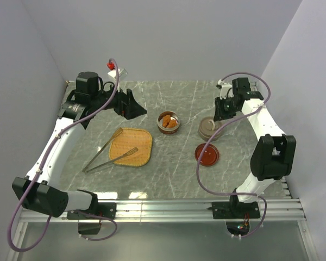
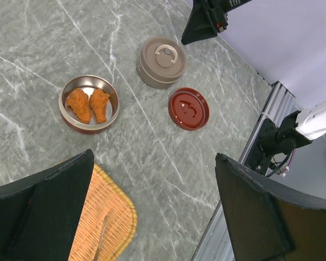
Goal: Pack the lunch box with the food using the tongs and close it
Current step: Put the lid back on the lunch box
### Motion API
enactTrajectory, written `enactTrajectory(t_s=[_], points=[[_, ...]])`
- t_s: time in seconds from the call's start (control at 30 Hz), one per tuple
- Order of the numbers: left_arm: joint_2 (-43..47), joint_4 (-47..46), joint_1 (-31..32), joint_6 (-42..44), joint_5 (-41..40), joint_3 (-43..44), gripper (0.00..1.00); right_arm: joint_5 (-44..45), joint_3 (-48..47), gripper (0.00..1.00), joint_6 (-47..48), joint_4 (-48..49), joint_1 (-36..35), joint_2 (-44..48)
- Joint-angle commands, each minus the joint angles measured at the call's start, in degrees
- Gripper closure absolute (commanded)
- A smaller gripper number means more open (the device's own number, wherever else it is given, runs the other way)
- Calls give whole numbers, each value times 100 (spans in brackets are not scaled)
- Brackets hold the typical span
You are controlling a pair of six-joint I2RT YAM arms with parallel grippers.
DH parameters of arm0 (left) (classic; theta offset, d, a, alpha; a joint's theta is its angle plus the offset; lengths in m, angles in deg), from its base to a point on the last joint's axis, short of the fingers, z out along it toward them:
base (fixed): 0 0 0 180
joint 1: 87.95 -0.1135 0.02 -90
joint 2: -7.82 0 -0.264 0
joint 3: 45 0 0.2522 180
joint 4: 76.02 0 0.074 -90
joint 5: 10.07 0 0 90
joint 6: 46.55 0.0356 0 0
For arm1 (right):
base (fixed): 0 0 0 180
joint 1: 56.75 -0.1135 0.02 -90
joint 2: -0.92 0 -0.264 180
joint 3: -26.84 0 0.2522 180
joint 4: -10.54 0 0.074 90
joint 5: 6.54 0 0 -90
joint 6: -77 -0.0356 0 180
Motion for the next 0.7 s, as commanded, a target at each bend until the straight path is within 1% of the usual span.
enactTrajectory(t_s=[0.0,0.03,0.1,0.13,0.23,0.57,0.67], points=[[177,-200,-28,-23,97,-13,1,486,-279,74,102,282,43,212],[177,-200,-28,-23,97,-13,1,592,-323,82,119,265,51,151],[168,-226,-28,-31,89,-22,0,794,-454,88,198,186,51,-60],[177,-227,-28,-23,89,-13,1,822,-507,93,216,142,43,-209],[142,-192,-28,-14,71,22,1,831,-622,98,260,19,25,-403],[133,-156,-37,-14,62,31,0,901,-526,95,400,-96,-186,-606],[124,-156,-37,-14,53,31,1,779,-517,89,479,-183,-282,-632]])
